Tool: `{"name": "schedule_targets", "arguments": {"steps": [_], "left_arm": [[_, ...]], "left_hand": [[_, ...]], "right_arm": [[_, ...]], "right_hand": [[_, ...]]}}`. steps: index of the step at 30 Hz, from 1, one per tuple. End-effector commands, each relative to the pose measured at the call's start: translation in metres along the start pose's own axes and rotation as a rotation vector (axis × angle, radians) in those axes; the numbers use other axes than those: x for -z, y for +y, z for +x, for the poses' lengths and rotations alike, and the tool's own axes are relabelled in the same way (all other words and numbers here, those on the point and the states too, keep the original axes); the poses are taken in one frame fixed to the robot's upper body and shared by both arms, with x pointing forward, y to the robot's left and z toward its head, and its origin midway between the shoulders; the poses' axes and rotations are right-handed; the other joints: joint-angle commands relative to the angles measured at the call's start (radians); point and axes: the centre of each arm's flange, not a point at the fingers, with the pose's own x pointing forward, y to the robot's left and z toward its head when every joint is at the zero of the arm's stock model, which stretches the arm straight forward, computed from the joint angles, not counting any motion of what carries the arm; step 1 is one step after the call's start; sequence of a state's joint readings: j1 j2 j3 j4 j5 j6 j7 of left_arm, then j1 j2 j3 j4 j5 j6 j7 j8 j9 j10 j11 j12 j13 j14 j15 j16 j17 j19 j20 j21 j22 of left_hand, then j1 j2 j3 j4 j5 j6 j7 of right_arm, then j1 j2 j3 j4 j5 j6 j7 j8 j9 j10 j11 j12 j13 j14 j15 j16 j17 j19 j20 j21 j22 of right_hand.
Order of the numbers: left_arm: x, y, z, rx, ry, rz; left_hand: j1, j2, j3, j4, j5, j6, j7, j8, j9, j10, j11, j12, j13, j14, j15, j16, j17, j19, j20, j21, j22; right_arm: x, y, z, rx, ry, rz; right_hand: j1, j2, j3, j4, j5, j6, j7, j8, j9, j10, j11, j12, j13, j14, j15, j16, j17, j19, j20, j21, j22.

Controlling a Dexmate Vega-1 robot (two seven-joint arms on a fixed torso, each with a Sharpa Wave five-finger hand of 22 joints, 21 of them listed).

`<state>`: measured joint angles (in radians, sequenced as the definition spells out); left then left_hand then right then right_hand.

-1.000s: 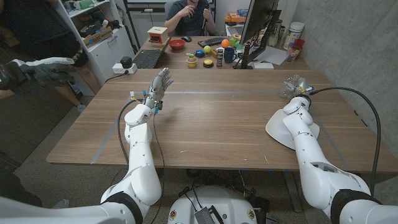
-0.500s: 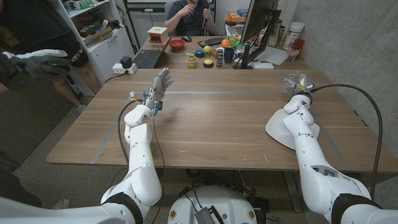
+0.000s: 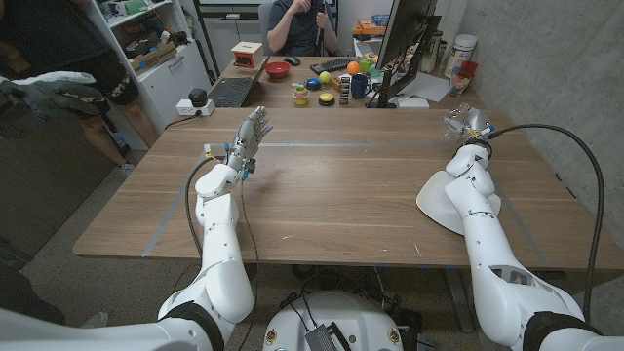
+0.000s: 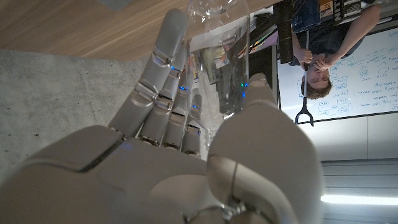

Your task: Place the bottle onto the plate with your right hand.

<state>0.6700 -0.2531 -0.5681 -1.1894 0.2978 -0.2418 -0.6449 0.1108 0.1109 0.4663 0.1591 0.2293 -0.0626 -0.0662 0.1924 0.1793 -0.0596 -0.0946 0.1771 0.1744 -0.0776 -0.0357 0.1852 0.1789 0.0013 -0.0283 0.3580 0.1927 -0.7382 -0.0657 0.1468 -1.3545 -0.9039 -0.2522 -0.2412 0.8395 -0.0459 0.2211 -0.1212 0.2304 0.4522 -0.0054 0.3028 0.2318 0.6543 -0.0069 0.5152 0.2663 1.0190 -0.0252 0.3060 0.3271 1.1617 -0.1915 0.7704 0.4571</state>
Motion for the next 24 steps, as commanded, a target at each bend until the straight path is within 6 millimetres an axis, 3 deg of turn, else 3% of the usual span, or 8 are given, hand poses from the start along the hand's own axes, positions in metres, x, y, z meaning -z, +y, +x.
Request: {"name": "schedule_targets", "arguments": {"steps": [1,24], "left_arm": [[0.001,-0.002,0.001,0.012,-0.004,-0.006],[-0.001,-0.002,-0.004,0.041,-0.018,-0.014]], "left_hand": [[-0.009,0.009,-0.005,0.0,0.007,-0.007,-0.005,0.004,0.004,-0.007,-0.003,0.007,0.006,-0.011,-0.027,0.004,0.005,-0.003,-0.012,-0.001,0.003],[-0.01,0.009,-0.006,-0.001,0.008,-0.008,-0.006,0.003,0.004,-0.008,-0.004,0.007,0.006,-0.01,-0.027,0.004,0.005,-0.003,-0.011,-0.001,0.003]], "right_arm": [[-0.003,-0.013,-0.011,0.025,-0.006,-0.071],[-0.002,-0.029,-0.043,0.075,0.026,-0.19]], "right_hand": [[0.138,0.123,0.029,-0.024,0.004,0.013,-0.001,0.0,0.005,0.053,-0.05,0.007,0.003,0.148,-0.198,-0.006,0.004,-0.036,-0.027,0.009,0.004],[0.161,0.127,0.034,-0.024,0.006,0.022,-0.016,-0.004,0.01,0.042,-0.055,0.009,0.009,0.146,-0.2,-0.017,0.016,-0.045,-0.03,0.037,0.027]]}}
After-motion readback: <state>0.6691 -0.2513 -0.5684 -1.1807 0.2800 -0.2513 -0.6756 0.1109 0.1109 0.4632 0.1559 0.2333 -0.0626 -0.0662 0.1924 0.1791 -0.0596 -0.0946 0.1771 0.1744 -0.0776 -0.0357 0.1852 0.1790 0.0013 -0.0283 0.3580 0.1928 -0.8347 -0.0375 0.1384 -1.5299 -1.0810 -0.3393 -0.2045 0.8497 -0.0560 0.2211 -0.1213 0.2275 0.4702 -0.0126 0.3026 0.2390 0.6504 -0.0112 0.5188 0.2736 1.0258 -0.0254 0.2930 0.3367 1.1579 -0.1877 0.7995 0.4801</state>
